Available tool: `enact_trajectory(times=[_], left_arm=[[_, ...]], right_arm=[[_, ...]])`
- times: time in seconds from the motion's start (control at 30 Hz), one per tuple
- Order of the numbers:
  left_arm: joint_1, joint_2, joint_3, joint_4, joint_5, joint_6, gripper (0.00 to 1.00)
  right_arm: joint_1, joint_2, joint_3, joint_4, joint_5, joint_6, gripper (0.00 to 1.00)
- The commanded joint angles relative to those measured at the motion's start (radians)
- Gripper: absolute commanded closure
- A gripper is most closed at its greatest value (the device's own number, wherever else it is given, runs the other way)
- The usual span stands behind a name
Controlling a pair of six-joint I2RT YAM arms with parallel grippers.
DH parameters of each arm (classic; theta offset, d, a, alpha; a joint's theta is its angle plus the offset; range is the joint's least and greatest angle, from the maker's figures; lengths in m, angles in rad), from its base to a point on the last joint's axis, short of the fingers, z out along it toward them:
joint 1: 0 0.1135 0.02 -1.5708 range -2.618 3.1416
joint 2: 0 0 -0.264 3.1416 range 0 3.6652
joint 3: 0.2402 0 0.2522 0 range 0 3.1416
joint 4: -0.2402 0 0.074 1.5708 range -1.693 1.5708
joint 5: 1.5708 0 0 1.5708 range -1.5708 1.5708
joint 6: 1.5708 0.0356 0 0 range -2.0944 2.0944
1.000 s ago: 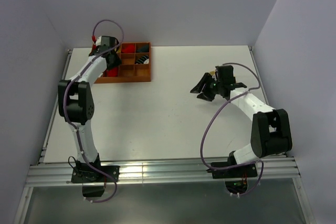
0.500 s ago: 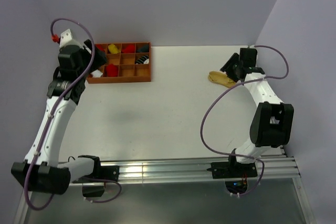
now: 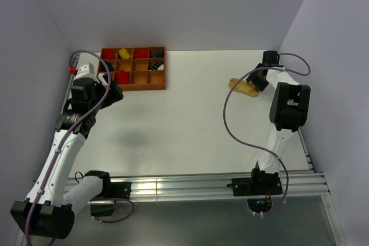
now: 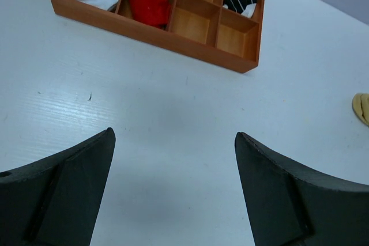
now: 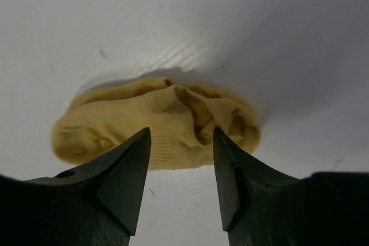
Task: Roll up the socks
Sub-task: Move the sock to the center of the board.
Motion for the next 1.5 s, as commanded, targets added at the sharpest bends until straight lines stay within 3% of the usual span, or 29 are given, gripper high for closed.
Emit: enact_trajectory(times=[0.0,0.2,0.43,0.7,0.9,1.03,1.2,1.3,1.33,1.47], left_arm=[[-0.017,-0.018,-0.041,0.061,0.023,0.048,0.10],[-0.038,-0.006,-0.087,0.110,0.031,0.075,0.11],[-0.061,0.000,-0.127,0.156,0.049,0.079,0.11],[-0.087,-0.035,-0.154,0.156,0.034,0.102,0.10],[-0.115,-0.024,-0.157,0.178,0.107,0.075,0.10],[-0.164,0.029,-0.150,0.190,0.152,0.004,0.12],[-0.286,0.156,-0.117,0.260,0.124,-0.083,0.13],[-0.388,0.288,-0.062,0.319,0.121,-0.125,0.15],[-0.406,0.360,-0.026,0.330,0.121,-0.131,0.16],[-0.472,0.538,0.074,0.356,0.058,-0.140,0.17]], right_arm=[[-0.003,0.046,0.058,-0.100,0.009,-0.021,0.46],[0.023,0.031,0.012,-0.174,-0.001,-0.035,0.48],[0.173,-0.082,-0.118,-0.239,-0.007,0.060,0.53],[0.496,-0.259,-0.377,-0.101,-0.031,0.312,0.53],[0.681,-0.363,-0.354,-0.048,-0.032,0.380,0.52],[0.682,-0.429,-0.273,-0.104,0.026,0.259,0.52],[0.652,-0.461,-0.331,-0.076,0.006,0.136,0.53],[0.603,-0.481,-0.397,-0.016,-0.031,0.093,0.62],[0.589,-0.486,-0.411,-0.010,-0.035,0.074,0.69],[0.506,-0.484,-0.454,0.019,-0.055,0.018,0.76]])
